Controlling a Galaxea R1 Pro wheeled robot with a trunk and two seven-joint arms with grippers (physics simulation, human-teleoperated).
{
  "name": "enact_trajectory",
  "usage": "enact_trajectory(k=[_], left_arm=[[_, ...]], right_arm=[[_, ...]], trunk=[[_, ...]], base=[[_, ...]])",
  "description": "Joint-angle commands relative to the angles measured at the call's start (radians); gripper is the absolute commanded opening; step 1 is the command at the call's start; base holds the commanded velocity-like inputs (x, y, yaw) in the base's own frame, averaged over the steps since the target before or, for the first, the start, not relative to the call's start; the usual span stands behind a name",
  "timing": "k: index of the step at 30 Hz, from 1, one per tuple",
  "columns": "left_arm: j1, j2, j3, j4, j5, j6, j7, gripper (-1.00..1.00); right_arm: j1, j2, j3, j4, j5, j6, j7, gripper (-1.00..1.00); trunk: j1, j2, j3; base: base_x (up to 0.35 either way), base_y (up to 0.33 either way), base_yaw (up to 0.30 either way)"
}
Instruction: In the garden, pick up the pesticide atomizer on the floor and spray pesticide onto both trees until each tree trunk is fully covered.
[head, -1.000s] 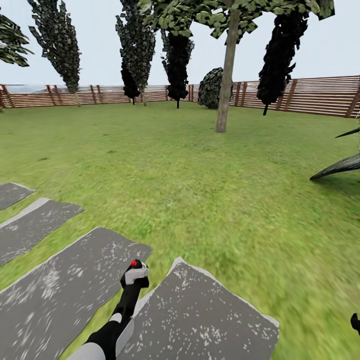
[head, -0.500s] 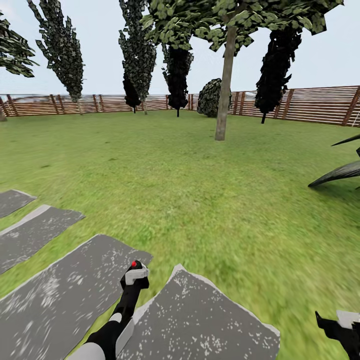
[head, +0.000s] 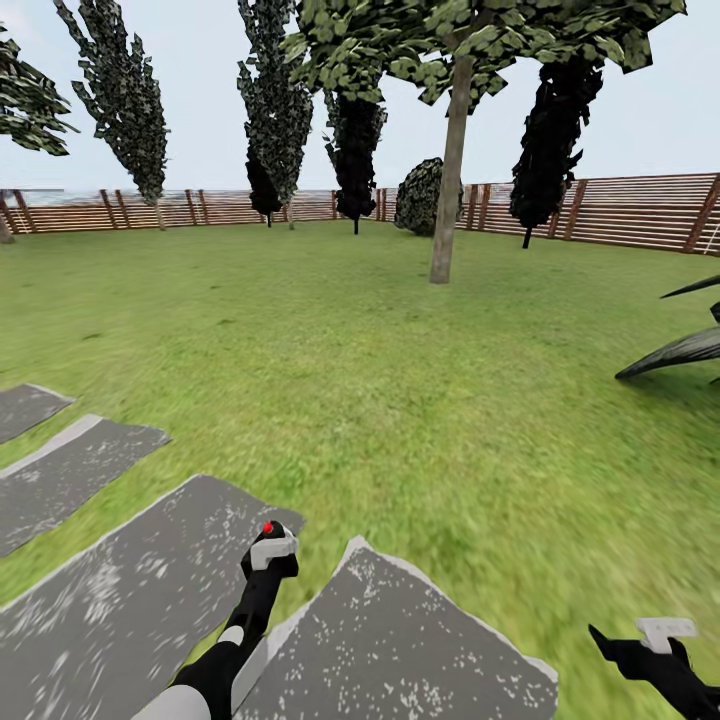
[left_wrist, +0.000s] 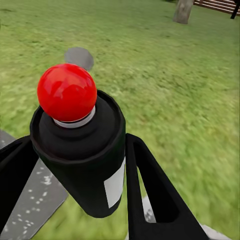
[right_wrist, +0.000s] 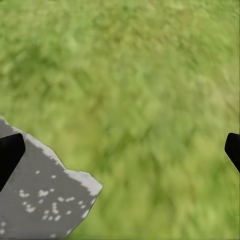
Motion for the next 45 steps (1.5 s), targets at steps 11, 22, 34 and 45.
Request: enact_trajectory(k=[11,22,34,45], left_arm=[[0.000,0.019,-0.003,0.001,-0.003,0.035,-0.004,-1.00],[0.000,0.070,-0.007,-0.005,-0.006,0.180,-0.199,-1.00],[0.000,0.161,-0.002,-0.058,0.000,0.272,-0.485,-1.00],[0.000,0.208,0.069,-0.060,0.002,0.270,-0.488,-1.00]], right_arm=[[0.000,0.001,-0.001,0.000,0.001,-0.001,0.068,1.00],[0.000,0.001,-0.001,0.002,0.001,-0.001,0.069,1.00],[0.000,0.005,-0.001,0.003,0.001,-0.001,0.069,1.00],[0.000,0.006,-0.001,0.003,0.003,-0.001,0.068,1.00]], trunk=[[-0.042,0.077,0.035],[-0.084,0.154,0.069],[-0.130,0.238,0.107],[-0.173,0.315,0.141]], base=[[0.000,0.000,0.000],[0.000,0.000,0.000],[0.000,0.000,0.000],[0.000,0.000,0.000]])
